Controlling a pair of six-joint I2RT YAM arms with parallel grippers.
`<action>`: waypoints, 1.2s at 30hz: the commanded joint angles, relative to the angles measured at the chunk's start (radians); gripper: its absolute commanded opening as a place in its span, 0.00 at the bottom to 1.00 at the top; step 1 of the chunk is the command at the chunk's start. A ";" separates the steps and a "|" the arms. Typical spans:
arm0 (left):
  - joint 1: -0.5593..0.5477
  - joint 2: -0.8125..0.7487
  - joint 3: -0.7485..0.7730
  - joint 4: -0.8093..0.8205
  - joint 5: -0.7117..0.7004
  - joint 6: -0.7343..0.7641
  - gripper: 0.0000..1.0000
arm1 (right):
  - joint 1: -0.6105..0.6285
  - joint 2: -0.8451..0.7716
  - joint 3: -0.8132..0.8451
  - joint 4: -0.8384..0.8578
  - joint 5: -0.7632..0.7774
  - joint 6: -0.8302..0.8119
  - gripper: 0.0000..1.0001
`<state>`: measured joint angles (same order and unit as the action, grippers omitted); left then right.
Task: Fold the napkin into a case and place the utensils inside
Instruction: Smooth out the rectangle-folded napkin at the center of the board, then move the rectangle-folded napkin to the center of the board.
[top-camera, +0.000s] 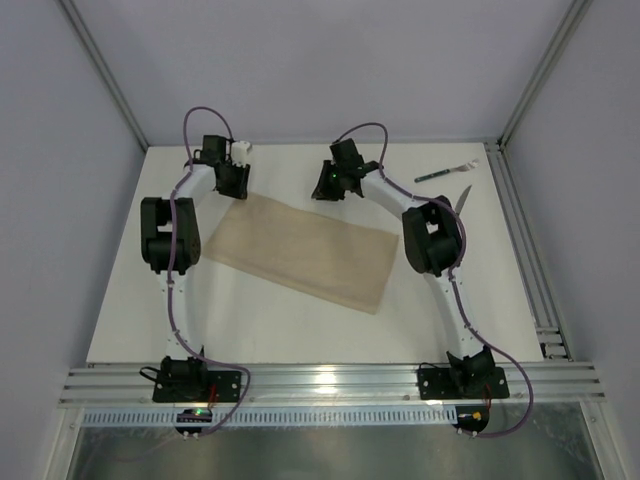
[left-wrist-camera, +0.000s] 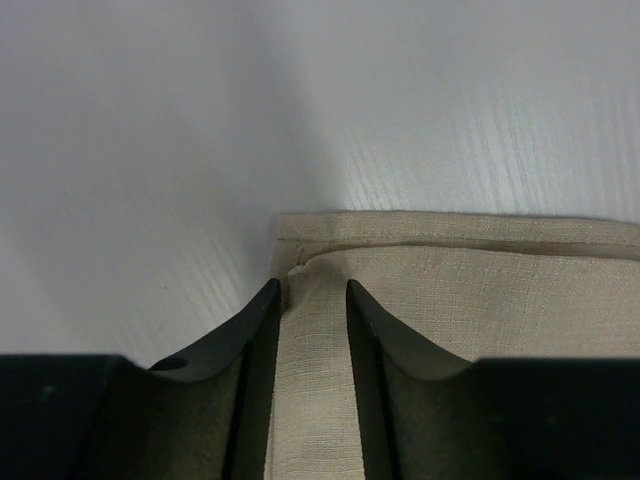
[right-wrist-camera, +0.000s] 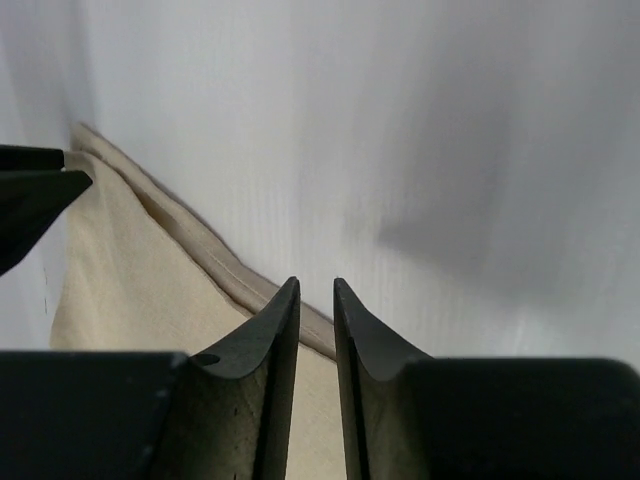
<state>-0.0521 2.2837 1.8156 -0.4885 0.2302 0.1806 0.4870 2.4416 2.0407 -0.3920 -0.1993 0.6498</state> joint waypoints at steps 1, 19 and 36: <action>-0.002 -0.070 0.028 -0.004 -0.008 -0.013 0.39 | -0.039 -0.176 -0.045 0.010 0.083 -0.067 0.25; 0.173 -0.469 -0.484 -0.196 0.086 0.094 0.57 | -0.148 -0.667 -0.825 0.061 0.104 -0.182 0.38; 0.215 -0.425 -0.599 -0.134 0.084 0.079 0.40 | -0.165 -0.793 -1.068 0.047 0.144 -0.211 0.49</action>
<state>0.1574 1.8503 1.2415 -0.6426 0.3210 0.2462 0.3294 1.6882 0.9909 -0.3645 -0.0826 0.4545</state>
